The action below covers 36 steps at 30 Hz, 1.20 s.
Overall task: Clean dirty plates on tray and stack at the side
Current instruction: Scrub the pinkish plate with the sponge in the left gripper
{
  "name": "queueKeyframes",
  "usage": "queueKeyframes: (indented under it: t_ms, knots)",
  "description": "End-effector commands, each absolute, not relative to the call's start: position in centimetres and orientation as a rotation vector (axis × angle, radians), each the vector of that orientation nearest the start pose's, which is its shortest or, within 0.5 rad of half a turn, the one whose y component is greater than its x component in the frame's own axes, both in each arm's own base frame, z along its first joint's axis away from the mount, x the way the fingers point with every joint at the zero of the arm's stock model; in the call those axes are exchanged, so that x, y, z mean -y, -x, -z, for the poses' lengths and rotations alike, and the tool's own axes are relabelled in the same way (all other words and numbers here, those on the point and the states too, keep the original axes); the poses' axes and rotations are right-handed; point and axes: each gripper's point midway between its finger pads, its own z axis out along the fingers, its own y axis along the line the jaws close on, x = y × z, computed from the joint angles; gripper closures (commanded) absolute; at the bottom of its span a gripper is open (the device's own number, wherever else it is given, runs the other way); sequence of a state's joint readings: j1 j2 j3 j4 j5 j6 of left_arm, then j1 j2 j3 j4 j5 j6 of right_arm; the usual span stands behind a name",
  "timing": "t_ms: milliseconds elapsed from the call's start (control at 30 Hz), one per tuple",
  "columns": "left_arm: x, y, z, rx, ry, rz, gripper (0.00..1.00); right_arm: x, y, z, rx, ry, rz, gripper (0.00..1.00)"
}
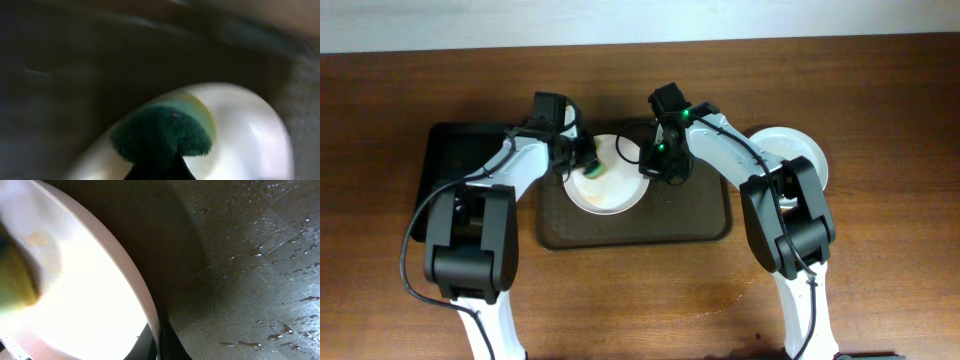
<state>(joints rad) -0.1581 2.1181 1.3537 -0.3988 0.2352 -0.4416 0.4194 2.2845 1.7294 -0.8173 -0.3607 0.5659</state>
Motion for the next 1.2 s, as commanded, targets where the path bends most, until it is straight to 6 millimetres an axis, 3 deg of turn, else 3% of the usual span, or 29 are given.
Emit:
queueKeyframes:
  t_ms: [0,67,100,167,267,300,367,400,500,567,667,733,767,833,900,1000,1033,1100,1167]
  knots:
    - [1.5,-36.5,11.0,-3.021,0.570,-0.340,0.99,-22.6,-40.7,2.2,-3.117,-0.217,-0.476,0.96]
    - [1.9,-33.6,10.9,-3.146,0.575,-0.345,0.99,-22.6,-40.7,2.1,-3.116,-0.217,-0.476,0.96]
    - [3.0,-31.7,10.8,-3.266,0.499,-0.256,0.99,-22.6,-40.7,2.1,-3.115,-0.217,-0.477,0.96]
    - [6.5,-29.9,10.5,-3.412,0.207,0.113,0.99,-22.6,-40.7,2.1,-3.115,-0.217,-0.477,0.96]
    - [10.6,-29.6,9.5,-3.379,-0.089,0.581,0.99,-22.6,-40.7,2.1,-3.115,-0.217,-0.478,0.96]
    - [10.9,-30.5,9.7,-3.338,-0.096,0.598,0.99,-22.6,-40.8,2.1,-3.115,-0.217,-0.478,0.96]
    - [10.7,-33.1,10.3,-3.250,-0.013,0.529,0.99,-22.6,-40.8,2.1,-3.115,-0.217,-0.478,0.96]
    - [9.4,-35.4,10.9,-3.184,0.186,0.377,0.99,-22.6,-40.7,2.1,-3.115,-0.216,-0.478,0.96]
    - [5.7,-38.5,11.4,-3.021,0.487,0.037,0.99,-22.6,-40.7,2.1,-3.115,-0.216,-0.477,0.96]
    - [3.4,-38.1,11.3,-3.000,0.524,-0.159,0.99,-22.6,-40.7,2.1,-3.116,-0.211,-0.476,0.96]
    - [1.2,-34.8,11.0,-3.090,0.516,-0.388,0.99,-22.6,-40.8,2.1,-3.114,-0.211,-0.477,0.96]
    - [2.0,-32.2,10.9,-3.221,0.498,-0.342,0.99,-22.6,-40.8,2.1,-3.114,-0.210,-0.478,0.96]
    - [3.5,-31.4,10.9,-3.298,0.439,-0.206,0.99,-22.6,-40.7,2.1,-3.115,-0.210,-0.478,0.96]
    - [9.2,-30.3,10.2,-3.388,0.108,0.394,0.99,-22.6,-40.8,2.1,-3.114,-0.210,-0.478,0.96]
    - [11.7,-30.3,9.4,-3.340,-0.031,0.680,0.99,-22.6,-40.8,2.1,-3.114,-0.210,-0.478,0.96]
    - [12.0,-32.2,9.7,-3.255,-0.055,0.681,0.99,-22.6,-40.8,2.1,-3.114,-0.210,-0.478,0.96]
    - [12.1,-34.2,10.0,-3.182,-0.018,0.653,0.99,-22.6,-40.8,2.1,-3.114,-0.210,-0.478,0.96]
    - [10.7,-36.5,10.7,-3.128,0.165,0.485,0.99,-22.6,-40.7,2.1,-3.115,-0.210,-0.478,0.96]
    - [7.5,-38.4,11.3,-3.048,0.444,0.190,0.99,-22.6,-40.8,2.1,-3.114,-0.210,-0.477,0.96]
